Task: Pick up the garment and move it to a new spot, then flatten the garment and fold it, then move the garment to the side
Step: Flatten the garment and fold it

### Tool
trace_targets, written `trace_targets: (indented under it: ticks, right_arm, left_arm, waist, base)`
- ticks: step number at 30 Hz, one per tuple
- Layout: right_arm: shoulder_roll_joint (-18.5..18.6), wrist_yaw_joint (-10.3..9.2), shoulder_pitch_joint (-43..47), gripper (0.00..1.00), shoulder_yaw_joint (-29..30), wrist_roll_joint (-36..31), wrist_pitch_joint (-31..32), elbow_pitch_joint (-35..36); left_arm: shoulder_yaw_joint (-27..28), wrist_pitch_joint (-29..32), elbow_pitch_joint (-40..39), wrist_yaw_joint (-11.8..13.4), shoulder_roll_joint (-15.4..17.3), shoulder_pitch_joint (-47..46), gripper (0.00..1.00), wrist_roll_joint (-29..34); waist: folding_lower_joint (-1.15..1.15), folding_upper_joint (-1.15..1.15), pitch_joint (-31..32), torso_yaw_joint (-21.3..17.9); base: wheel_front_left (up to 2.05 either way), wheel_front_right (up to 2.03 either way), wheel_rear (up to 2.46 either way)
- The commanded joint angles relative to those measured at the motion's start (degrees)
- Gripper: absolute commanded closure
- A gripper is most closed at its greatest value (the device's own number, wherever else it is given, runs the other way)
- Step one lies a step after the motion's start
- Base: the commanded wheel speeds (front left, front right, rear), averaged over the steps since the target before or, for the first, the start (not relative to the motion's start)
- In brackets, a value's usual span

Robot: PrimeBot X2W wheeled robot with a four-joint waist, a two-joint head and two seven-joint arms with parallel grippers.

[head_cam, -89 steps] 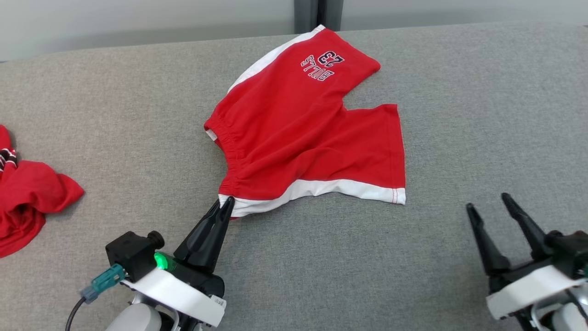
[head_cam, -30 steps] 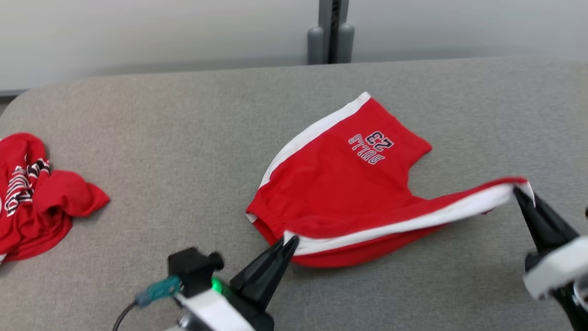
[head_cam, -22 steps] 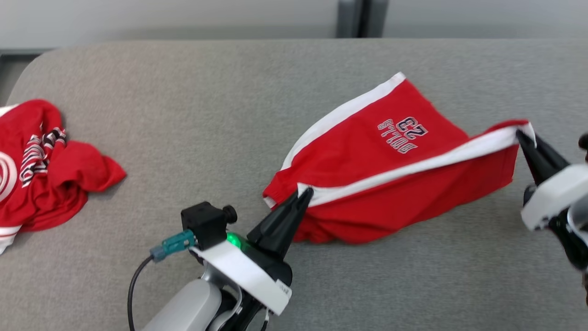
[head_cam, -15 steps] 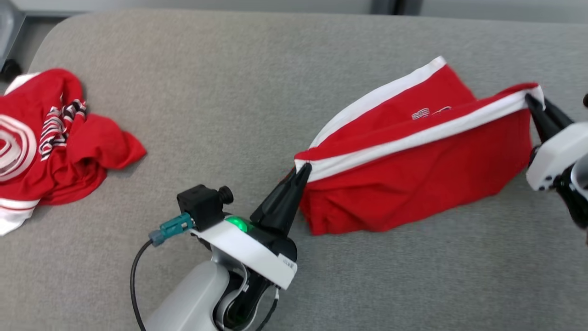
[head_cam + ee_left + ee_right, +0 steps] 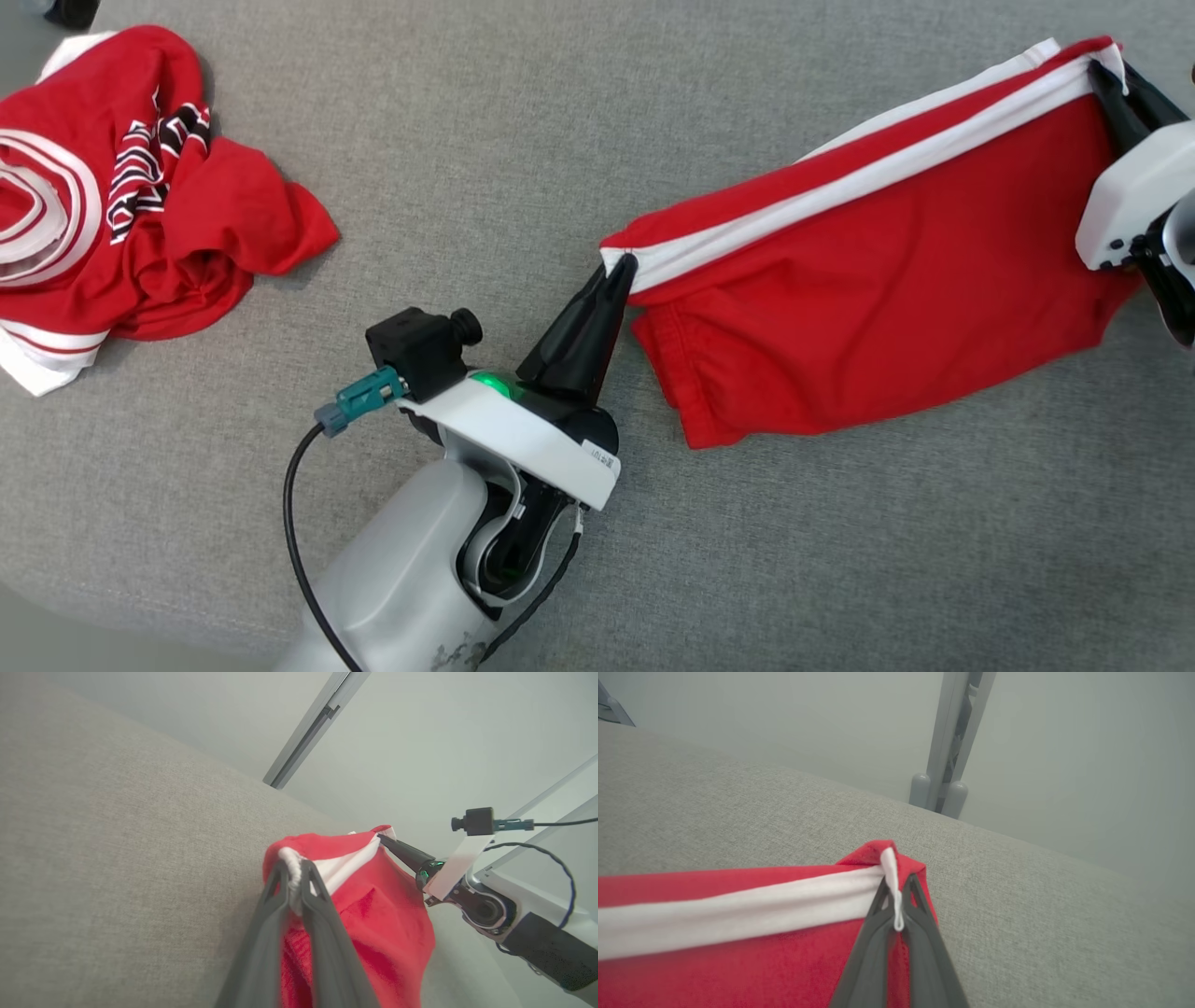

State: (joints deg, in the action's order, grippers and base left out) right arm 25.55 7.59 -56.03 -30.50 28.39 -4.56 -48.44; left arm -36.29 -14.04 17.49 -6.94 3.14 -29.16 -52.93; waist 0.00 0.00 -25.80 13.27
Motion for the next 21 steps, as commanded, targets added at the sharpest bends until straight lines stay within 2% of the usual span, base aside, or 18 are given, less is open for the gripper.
trace_targets:
  ticks: [1,3,4,5,6,7,8,9,10,11,16,21]
  right_arm:
    - [0.0,-0.17,-2.0,1.0,-1.4,0.5,-1.0,-2.1]
    - [-0.5,-0.17,-3.7,1.0,-3.0,1.0,-1.8,-4.0]
    - [-0.8,-0.17,-4.3,0.8,-3.8,1.1,-2.1,-4.8]
    - [-1.0,-0.17,-5.0,0.53,-4.5,1.2,-2.6,-5.6]
    - [-1.4,-0.17,-5.6,0.0,-5.1,1.5,-3.2,-6.2]
    - [-1.7,-0.17,-6.2,0.0,-5.7,1.6,-4.1,-6.9]
    - [-2.1,-0.16,-6.6,0.0,-6.3,1.9,-4.7,-7.6]
    - [-2.6,-0.15,-6.8,0.0,-6.8,2.1,-5.4,-8.0]
    - [-2.8,-0.15,-7.0,0.0,-7.4,2.4,-6.1,-8.5]
    - [-3.0,-0.15,-7.3,0.0,-8.0,2.5,-6.8,-8.9]
    - [-3.6,-0.14,-6.6,0.0,-10.0,3.8,-9.6,-8.9]
    - [-3.5,-0.11,-3.3,0.0,-9.5,4.6,-10.7,-5.7]
  left_arm:
    - [0.4,-0.5,1.0,0.7,0.4,-1.5,1.0,0.0]
    - [0.3,-0.7,1.7,0.9,0.2,-2.5,1.0,-0.3]
    - [0.2,-0.7,2.3,1.0,0.1,-2.9,1.0,-0.5]
    - [0.2,-0.8,2.9,1.4,0.1,-3.4,1.0,-0.4]
    - [0.1,-0.9,3.3,1.6,0.0,-3.7,1.0,-0.6]
    - [-0.1,-0.9,3.8,1.8,0.0,-4.0,1.0,-0.8]
    - [-0.3,-0.8,4.3,2.1,-0.1,-4.3,0.84,-0.8]
    - [-0.4,-0.9,4.6,2.3,-0.1,-4.6,0.51,-0.9]
    - [-0.5,-0.9,4.9,2.4,-0.1,-4.7,0.1,-1.0]
    - [-0.5,-1.0,5.2,2.6,-0.1,-4.7,0.0,-1.1]
    - [0.6,-1.1,5.9,4.2,-0.1,-4.0,0.0,0.8]
    - [5.7,-1.2,2.1,6.9,-0.1,-0.2,0.0,7.3]
  waist:
    - [0.0,0.0,-1.3,0.9]
    - [0.0,0.0,-1.8,1.0]
    - [0.0,0.0,-1.9,1.0]
    - [0.0,0.0,-2.0,0.9]
    - [0.0,0.0,-2.1,0.9]
    - [0.0,0.0,-2.1,0.7]
    - [0.0,0.0,-2.1,0.5]
    - [0.0,0.0,-1.9,0.3]
    - [0.0,0.0,-1.8,0.0]
    - [0.0,0.0,-1.5,-0.3]
    - [0.0,0.0,0.9,-2.1]
    - [0.0,0.0,4.2,-4.2]
  base:
    - [0.0,0.0,0.0]
    - [0.0,0.0,0.0]
    - [0.0,0.0,0.0]
    - [0.0,0.0,0.0]
    - [0.0,0.0,0.0]
    - [0.0,0.0,0.0]
    - [0.0,0.0,0.0]
    - [0.0,0.0,0.0]
    - [0.0,0.0,0.0]
    - [0.0,0.0,0.0]
    - [0.0,0.0,0.0]
    - [0.0,0.0,0.0]
